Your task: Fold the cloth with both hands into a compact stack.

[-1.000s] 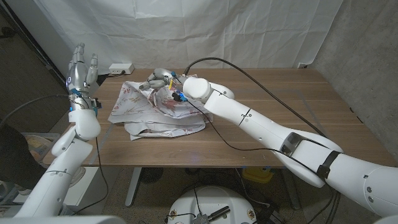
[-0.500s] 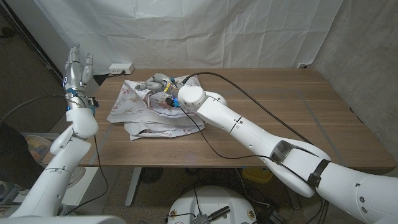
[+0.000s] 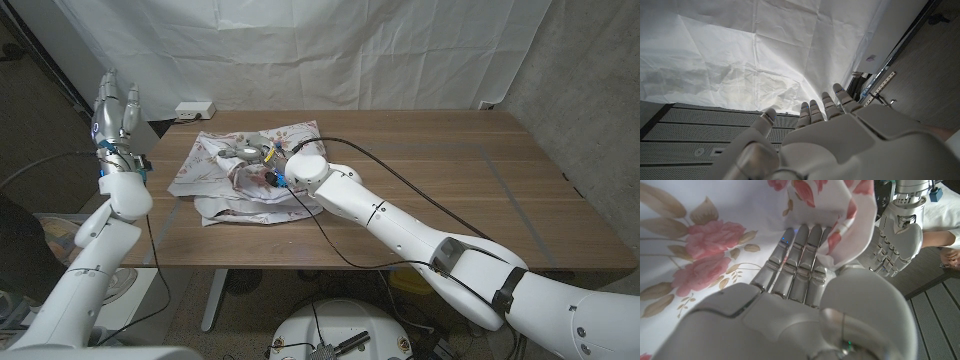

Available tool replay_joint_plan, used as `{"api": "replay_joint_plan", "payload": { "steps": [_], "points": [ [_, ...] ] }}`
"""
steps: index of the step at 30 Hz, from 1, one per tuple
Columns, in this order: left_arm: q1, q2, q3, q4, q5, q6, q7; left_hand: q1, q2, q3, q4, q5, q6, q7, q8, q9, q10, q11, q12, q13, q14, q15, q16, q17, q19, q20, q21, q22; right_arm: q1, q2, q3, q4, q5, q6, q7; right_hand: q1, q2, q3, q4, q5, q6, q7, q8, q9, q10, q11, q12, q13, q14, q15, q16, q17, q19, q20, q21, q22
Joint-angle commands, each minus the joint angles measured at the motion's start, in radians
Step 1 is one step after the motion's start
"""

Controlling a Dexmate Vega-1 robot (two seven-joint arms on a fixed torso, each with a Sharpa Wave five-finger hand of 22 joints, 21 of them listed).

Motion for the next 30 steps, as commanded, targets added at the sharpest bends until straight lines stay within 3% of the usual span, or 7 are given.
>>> {"api": "replay_joint_plan", "payload": {
  "steps": [1, 9, 15, 22, 26, 28, 30],
  "points": [
    [-0.008, 0.004, -0.005, 0.013, -0.006, -0.003, 0.012, -0.006, 0.053, 0.008, 0.0, 0.003, 0.007, 0.003, 0.002, 0.0, 0.01, -0.006, 0.002, 0.0, 0.011, 0.002, 0.001, 0.002, 0.004, -0.002, -0.003, 0.003, 0.01, -0.007, -0.01, 0.062, 0.055, 0.055, 0.091, -0.071, 0.004, -0.014, 0.047, -0.004, -0.067, 0.014, -0.052, -0.013, -0.063, 0.032, -0.044, -0.022, -0.03, 0.021, -0.039, -0.019, -0.001, 0.004, 0.02, -0.001],
    [-0.022, 0.006, 0.005, 0.032, -0.008, -0.008, 0.012, -0.006, 0.053, 0.008, 0.0, 0.003, 0.008, 0.004, 0.002, 0.0, 0.01, -0.005, 0.002, 0.0, 0.012, -0.001, 0.001, 0.002, 0.005, -0.001, -0.004, 0.003, 0.083, 0.026, -0.015, 0.254, 0.116, 0.221, 0.321, -0.373, -0.098, -0.184, 0.156, -0.002, -0.323, 0.064, -0.2, -0.017, -0.256, 0.101, -0.175, -0.05, -0.19, 0.129, -0.152, -0.058, -0.111, 0.081, -0.013, -0.015],
    [-0.035, 0.01, 0.016, 0.053, -0.011, -0.012, 0.011, -0.006, 0.054, 0.009, 0.001, 0.003, 0.007, 0.004, 0.002, 0.0, 0.009, -0.006, 0.002, 0.0, 0.012, 0.0, 0.002, 0.002, 0.005, -0.002, -0.004, 0.003, 0.152, 0.085, -0.005, 0.45, 0.167, 0.306, 0.516, -0.589, -0.171, -0.305, 0.232, 0.018, -0.512, 0.082, -0.207, -0.018, -0.397, 0.1, -0.231, -0.048, -0.327, 0.166, -0.204, -0.083, -0.211, 0.12, -0.076, -0.018],
    [-0.048, 0.012, 0.029, 0.074, -0.013, -0.017, 0.015, -0.007, 0.054, 0.009, 0.001, 0.003, 0.006, 0.004, 0.002, 0.0, 0.01, -0.005, 0.002, 0.0, 0.013, 0.0, 0.002, 0.002, 0.005, -0.002, -0.005, 0.003, 0.154, 0.109, 0.047, 0.529, 0.205, 0.329, 0.576, -0.635, -0.17, -0.326, 0.249, 0.029, -0.571, 0.091, -0.207, -0.019, -0.443, 0.1, -0.236, -0.048, -0.362, 0.161, -0.208, -0.091, -0.214, 0.114, -0.087, -0.018],
    [-0.057, 0.014, 0.034, 0.086, -0.016, -0.022, 0.021, -0.007, 0.054, 0.01, 0.002, 0.004, 0.006, 0.004, 0.002, 0.0, 0.01, -0.004, 0.002, 0.0, 0.012, 0.001, 0.001, 0.002, 0.006, -0.002, -0.006, 0.003, 0.132, 0.102, 0.06, 0.527, 0.203, 0.343, 0.571, -0.583, 0.01, -0.23, 0.229, 0.055, -0.564, 0.081, -0.185, -0.021, -0.432, 0.09, -0.22, -0.049, -0.346, 0.12, -0.196, -0.122, -0.184, 0.073, -0.093, -0.019],
    [-0.062, 0.016, 0.038, 0.092, -0.017, -0.025, 0.021, -0.007, 0.054, 0.01, 0.002, 0.004, 0.006, 0.004, 0.002, 0.0, 0.01, -0.004, 0.002, 0.0, 0.012, 0.001, 0.001, 0.002, 0.006, -0.002, -0.006, 0.003, 0.139, 0.103, 0.049, 0.547, 0.185, 0.37, 0.591, -0.515, 0.046, -0.136, 0.202, 0.054, -0.561, 0.071, -0.183, -0.022, -0.428, 0.08, -0.218, -0.05, -0.344, 0.108, -0.193, -0.139, -0.178, 0.051, -0.098, -0.018],
    [-0.067, 0.018, 0.044, 0.096, -0.017, -0.025, 0.018, -0.007, 0.054, 0.01, 0.002, 0.004, 0.006, 0.005, 0.002, 0.0, 0.01, -0.004, 0.002, 0.0, 0.012, 0.0, 0.001, 0.002, 0.006, -0.002, -0.006, 0.003, 0.147, 0.094, 0.021, 0.556, 0.129, 0.445, 0.575, -0.408, 0.051, 0.012, 0.157, 0.045, -0.568, 0.059, -0.185, -0.021, -0.451, 0.07, -0.224, -0.05, -0.378, 0.091, -0.196, -0.154, -0.189, 0.017, -0.11, -0.018]
  ]
}}
